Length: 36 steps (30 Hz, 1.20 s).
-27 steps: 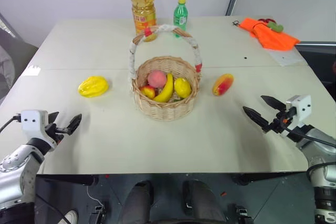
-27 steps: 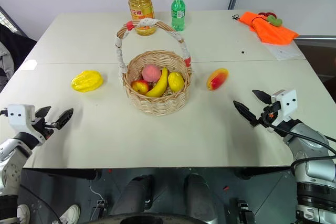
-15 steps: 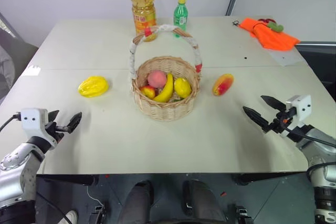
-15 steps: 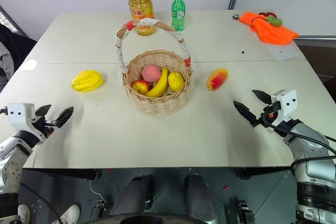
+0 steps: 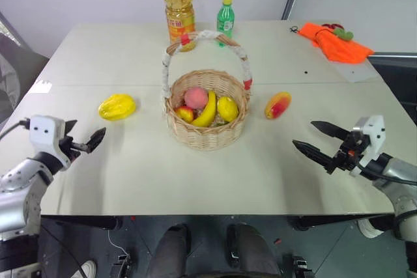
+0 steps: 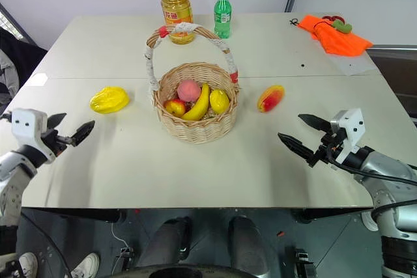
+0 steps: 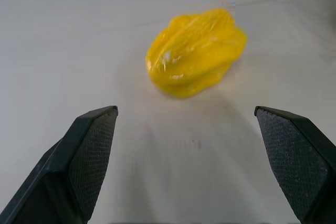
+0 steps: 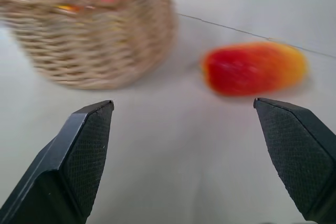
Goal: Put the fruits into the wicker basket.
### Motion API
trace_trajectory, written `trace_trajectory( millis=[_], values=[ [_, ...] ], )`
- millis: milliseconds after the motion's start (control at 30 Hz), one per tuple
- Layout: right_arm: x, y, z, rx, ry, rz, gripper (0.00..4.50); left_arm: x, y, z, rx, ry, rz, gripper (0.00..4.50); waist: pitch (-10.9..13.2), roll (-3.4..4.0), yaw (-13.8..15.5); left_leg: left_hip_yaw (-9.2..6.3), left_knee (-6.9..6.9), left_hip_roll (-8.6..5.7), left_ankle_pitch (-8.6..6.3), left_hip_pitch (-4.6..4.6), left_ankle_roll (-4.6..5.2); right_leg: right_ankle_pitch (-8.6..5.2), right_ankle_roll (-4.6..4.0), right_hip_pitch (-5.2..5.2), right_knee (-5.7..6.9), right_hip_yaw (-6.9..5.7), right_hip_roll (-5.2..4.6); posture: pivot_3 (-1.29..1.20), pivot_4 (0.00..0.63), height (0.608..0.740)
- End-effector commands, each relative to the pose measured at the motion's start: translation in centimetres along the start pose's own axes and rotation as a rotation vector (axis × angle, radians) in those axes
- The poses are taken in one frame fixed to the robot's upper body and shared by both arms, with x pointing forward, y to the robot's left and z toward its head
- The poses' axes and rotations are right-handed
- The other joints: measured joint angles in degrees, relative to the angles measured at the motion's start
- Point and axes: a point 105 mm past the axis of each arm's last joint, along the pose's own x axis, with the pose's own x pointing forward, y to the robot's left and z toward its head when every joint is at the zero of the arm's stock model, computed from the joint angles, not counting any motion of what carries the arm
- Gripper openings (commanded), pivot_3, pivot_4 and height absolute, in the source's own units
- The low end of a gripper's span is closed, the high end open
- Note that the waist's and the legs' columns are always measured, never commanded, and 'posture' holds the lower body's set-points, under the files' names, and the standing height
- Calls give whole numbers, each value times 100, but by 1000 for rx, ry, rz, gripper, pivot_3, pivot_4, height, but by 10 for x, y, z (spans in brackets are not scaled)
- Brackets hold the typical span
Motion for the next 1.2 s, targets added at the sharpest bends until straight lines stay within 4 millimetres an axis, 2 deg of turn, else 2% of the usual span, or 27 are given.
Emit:
trace_trajectory(
  millis=[33,167,300,400,567,667,900,1000,1100,1133,1200],
  values=[
    [0,17,25,-48,-17,83,4454,7,0,13,90,-3,-51,4500,0,0,-11,0,0,1,0,0,0,0,0,0,-1,0,1,0,150,740],
    [12,50,51,-92,-28,236,4454,27,1,19,199,59,-167,4500,2,-2,-23,1,-1,1,0,0,0,-1,2,-1,-1,-1,3,0,150,740],
    [22,63,65,-126,-48,283,4454,46,5,25,233,90,-234,4500,2,-9,-14,0,-1,1,0,-4,0,-10,18,-4,-3,-3,7,0,150,740],
    [27,67,72,-136,-64,294,4454,58,-1,25,299,121,-313,4500,3,-11,-16,1,-1,-1,-1,-10,2,10,15,-4,-15,-4,6,0,150,740],
    [31,72,74,-132,-71,306,4454,77,-3,32,446,133,-347,4500,10,-26,-15,2,-1,-4,-3,-30,5,31,56,-12,-29,-4,7,0,150,740],
    [31,73,74,-132,-76,304,4454,83,-1,30,501,156,-353,4500,10,-26,-26,4,0,-8,-3,-34,5,35,63,-15,-33,-4,4,0,150,740],
    [32,76,82,-161,-100,313,4454,85,0,25,492,213,-412,4500,11,-27,-41,5,3,-13,-3,-37,6,40,72,-15,-33,-5,8,0,150,740],
    [34,79,87,-176,-113,330,4500,83,-1,20,474,235,-438,3553,11,-28,-37,5,5,-12,-3,-37,6,41,73,-15,-33,-5,7,0,150,740],
    [35,81,90,-185,-122,339,4500,81,1,17,478,244,-430,2143,10,-27,-35,5,6,-11,-3,-37,6,41,73,-15,-32,-5,6,0,150,740],
    [35,81,91,-188,-121,341,4500,81,3,16,489,252,-415,1824,10,-27,-35,4,8,-11,-3,-37,6,41,73,-13,-32,-5,6,0,150,740],
    [36,81,91,-194,-122,345,4500,80,6,15,505,250,-398,1824,10,-27,-36,4,9,-10,-3,-37,6,42,74,-13,-32,-5,6,0,150,740]
  ],
)
